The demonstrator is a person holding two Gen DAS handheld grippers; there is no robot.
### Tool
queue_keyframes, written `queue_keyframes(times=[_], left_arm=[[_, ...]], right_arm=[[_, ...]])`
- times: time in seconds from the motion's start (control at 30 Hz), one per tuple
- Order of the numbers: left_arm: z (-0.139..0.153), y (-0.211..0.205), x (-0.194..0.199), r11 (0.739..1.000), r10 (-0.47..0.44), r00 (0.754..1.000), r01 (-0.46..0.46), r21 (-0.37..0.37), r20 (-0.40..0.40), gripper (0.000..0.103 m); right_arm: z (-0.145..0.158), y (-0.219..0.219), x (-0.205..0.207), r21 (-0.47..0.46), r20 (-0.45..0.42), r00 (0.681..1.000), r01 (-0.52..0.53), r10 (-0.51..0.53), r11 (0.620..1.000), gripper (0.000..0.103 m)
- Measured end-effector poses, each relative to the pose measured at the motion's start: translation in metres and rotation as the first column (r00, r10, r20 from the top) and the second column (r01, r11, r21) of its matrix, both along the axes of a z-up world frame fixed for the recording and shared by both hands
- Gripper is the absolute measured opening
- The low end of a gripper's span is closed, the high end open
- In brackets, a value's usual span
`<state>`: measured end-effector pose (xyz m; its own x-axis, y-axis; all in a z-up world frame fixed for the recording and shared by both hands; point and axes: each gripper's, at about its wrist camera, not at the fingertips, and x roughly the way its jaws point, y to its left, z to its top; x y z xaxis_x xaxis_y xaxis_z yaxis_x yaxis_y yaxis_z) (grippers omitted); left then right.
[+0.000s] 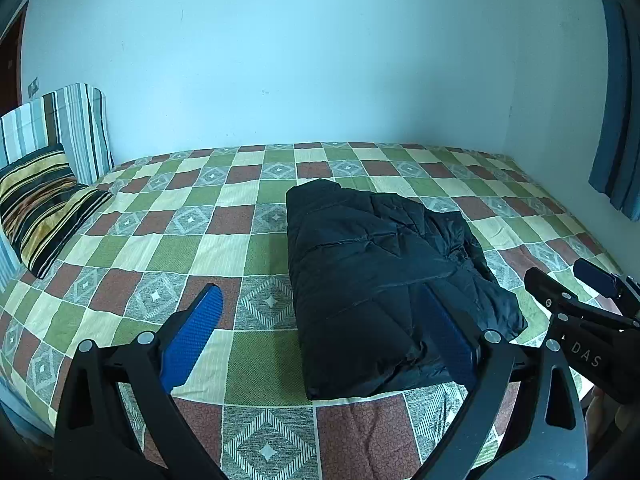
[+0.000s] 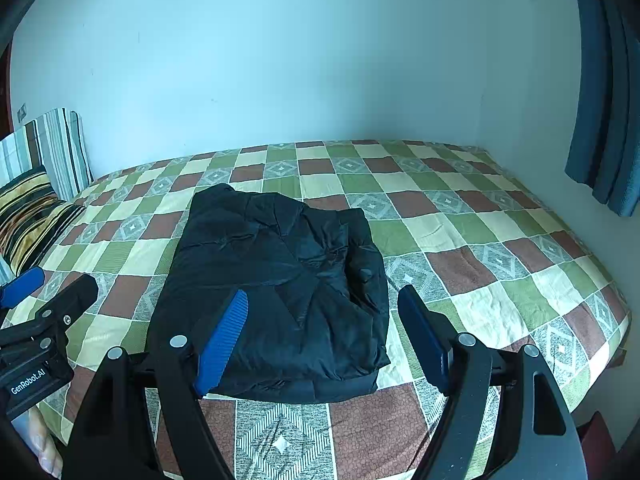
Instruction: Fold large clothes
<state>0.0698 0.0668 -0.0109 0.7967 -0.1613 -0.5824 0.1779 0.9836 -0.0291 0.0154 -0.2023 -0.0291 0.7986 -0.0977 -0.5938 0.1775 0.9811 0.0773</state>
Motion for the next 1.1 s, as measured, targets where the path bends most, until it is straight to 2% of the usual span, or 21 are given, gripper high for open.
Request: queue_keyframes(times=[0.1,0.17,0.5,0.53,1.1], left_arm=[[0.0005,-0.0003,-0.0008,1.000,-0.002,1.000,0.002,0.003,0.004,0.097],[0.0010,0.0000,-0.0019,1.000,-0.004,1.000,0.004,0.002,0.007,0.097],[0.0056,0.0009,-0.0067,1.000,-0.006,1.000,0.005,0.013,0.024,0.098],[0.0055,0.0005,-0.0065,1.000,-0.004,1.000,0.004,0.014,0.022,0.101],[0.0064,0.0048,-0.0053,1.000,0.005,1.000,-0.006,0.024,0.027,0.101]], right_arm=[[0.0015,0.0009,-0.0011,-0.003,0.003,1.000,0.000,0.000,1.000,0.077],[0.0033,0.0016,-0.0022,-0.009,0.009,1.000,0.001,-0.001,1.000,0.081],[0.0058,0.0053,-0.0026,-0.019,0.017,1.000,0.005,-0.004,1.000,0.082],[0.0059,0.0052,-0.0034,-0.021,0.018,1.000,0.006,-0.006,1.000,0.082],[-0.0004,0.0077,-0.0038,-0.040,0.004,1.000,0.006,-0.005,0.999,0.084]])
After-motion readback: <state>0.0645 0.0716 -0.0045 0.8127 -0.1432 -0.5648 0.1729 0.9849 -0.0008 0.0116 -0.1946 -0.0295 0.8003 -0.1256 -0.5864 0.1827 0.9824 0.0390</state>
